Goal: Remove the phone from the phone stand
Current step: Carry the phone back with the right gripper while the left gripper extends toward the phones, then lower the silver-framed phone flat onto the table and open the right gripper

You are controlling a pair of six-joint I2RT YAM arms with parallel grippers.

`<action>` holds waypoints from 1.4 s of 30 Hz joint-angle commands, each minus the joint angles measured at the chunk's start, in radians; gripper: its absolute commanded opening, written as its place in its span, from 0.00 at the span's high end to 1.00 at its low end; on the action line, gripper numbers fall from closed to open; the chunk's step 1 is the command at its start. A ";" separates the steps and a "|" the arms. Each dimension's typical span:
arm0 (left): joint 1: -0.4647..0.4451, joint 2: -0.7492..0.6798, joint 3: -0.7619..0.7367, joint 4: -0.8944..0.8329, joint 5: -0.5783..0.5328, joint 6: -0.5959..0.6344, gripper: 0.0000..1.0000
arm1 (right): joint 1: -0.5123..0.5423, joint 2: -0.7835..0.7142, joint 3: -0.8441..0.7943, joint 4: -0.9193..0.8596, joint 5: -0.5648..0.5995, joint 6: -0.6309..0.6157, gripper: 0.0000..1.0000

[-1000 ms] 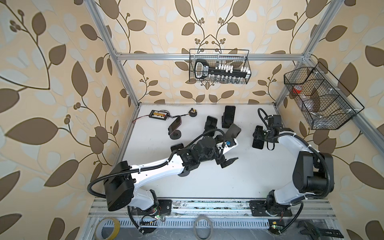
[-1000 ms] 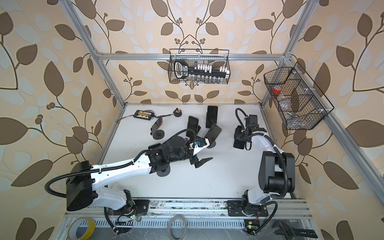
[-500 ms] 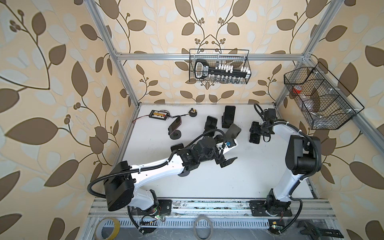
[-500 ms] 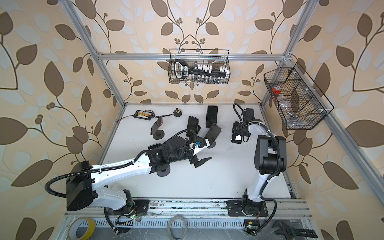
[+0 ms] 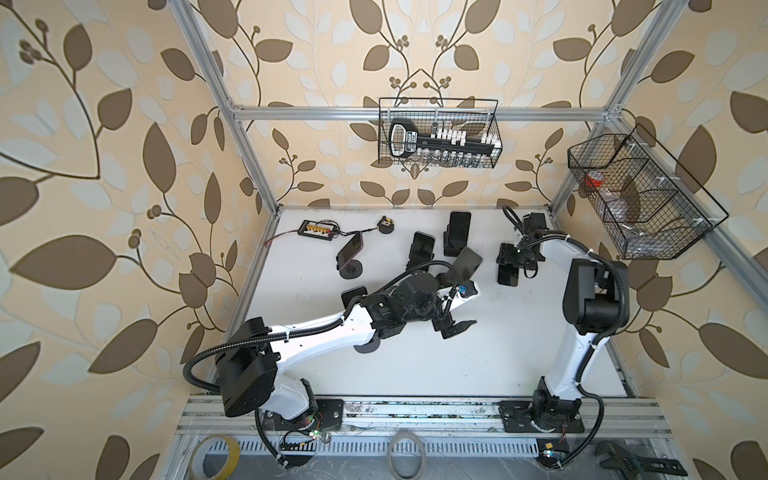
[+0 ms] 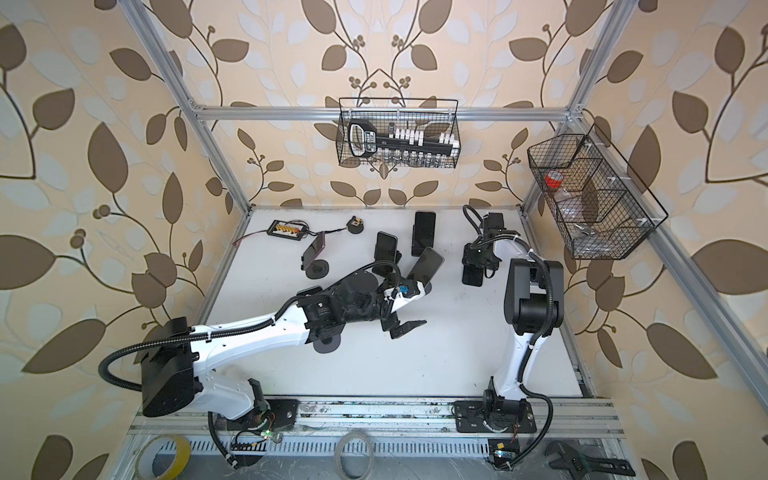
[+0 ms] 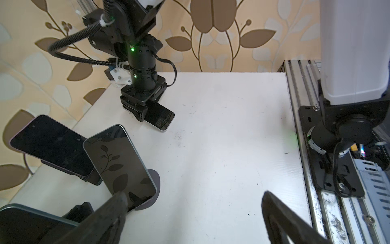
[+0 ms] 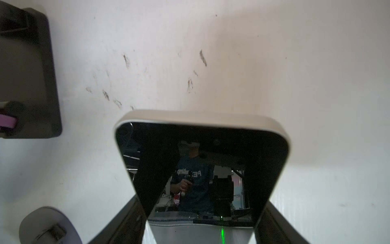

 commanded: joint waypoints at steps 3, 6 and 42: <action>-0.001 0.094 0.174 -0.088 -0.014 -0.028 0.01 | 0.000 0.052 0.049 -0.031 -0.009 -0.007 0.66; 0.001 0.155 0.254 -0.143 -0.039 -0.057 0.01 | 0.003 0.065 0.045 -0.029 -0.018 0.001 0.65; -0.001 0.165 0.231 -0.163 -0.022 -0.149 0.01 | 0.019 0.167 0.174 -0.100 0.035 -0.077 0.52</action>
